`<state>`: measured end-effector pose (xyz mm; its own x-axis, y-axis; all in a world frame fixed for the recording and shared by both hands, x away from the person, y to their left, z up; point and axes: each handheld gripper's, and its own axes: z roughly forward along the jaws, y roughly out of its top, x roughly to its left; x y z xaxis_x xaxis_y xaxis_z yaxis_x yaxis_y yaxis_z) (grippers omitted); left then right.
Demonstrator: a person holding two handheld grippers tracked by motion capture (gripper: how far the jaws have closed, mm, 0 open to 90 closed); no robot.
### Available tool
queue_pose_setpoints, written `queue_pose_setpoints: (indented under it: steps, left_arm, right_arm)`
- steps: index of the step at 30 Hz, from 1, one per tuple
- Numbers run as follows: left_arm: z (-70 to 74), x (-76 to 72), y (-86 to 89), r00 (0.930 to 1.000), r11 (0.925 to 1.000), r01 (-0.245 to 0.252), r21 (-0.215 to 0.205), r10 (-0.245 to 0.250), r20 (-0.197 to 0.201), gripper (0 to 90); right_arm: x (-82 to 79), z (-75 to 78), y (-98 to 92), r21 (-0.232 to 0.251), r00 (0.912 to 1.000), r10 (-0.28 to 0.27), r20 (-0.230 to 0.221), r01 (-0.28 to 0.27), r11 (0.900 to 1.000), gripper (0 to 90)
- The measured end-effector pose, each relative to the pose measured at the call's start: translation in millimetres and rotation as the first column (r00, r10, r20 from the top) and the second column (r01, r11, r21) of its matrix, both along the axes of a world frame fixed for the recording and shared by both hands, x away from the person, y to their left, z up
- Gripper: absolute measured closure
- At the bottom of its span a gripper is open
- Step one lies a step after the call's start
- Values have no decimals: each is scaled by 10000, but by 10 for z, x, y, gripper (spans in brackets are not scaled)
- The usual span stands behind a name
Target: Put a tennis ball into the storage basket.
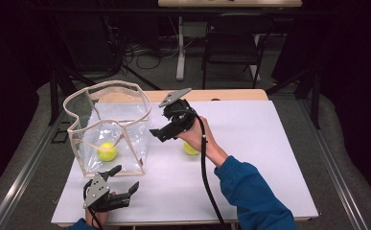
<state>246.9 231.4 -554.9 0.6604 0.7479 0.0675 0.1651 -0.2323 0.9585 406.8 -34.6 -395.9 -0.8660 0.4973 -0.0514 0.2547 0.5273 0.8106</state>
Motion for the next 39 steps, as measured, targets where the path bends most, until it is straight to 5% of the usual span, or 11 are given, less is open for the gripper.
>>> queue_pose_setpoints:
  steps: [39]
  left_arm:
    - [-5, -4, -13, 10000, 10000, 7, 83, -7, 9, 160]
  right_arm:
    - [-413, -911, -658, 72, 9961, -579, -673, 585, 9983, 0]
